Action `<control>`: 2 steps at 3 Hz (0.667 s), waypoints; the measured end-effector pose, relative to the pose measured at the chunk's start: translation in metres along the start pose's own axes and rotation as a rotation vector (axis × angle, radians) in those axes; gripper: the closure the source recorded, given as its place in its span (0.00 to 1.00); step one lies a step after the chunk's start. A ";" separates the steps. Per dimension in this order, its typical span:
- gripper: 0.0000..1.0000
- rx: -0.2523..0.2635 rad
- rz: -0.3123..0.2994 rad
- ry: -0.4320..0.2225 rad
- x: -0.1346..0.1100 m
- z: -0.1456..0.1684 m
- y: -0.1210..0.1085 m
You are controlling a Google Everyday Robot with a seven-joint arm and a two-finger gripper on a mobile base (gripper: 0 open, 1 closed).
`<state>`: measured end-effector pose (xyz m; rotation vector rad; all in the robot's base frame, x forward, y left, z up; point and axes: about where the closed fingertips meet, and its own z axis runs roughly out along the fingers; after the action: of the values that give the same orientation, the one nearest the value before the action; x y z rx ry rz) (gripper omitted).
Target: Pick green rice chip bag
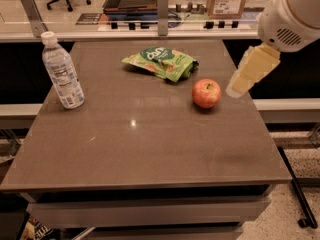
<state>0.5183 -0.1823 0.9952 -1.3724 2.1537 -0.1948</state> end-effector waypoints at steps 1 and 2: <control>0.00 0.046 0.036 -0.072 -0.026 0.032 -0.018; 0.00 0.096 0.117 -0.124 -0.035 0.061 -0.030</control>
Offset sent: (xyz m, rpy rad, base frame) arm 0.1048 0.0315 -0.0489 0.2332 -0.1918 -0.1882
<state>0.5853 -0.1552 0.9703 -1.1700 2.0864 -0.1616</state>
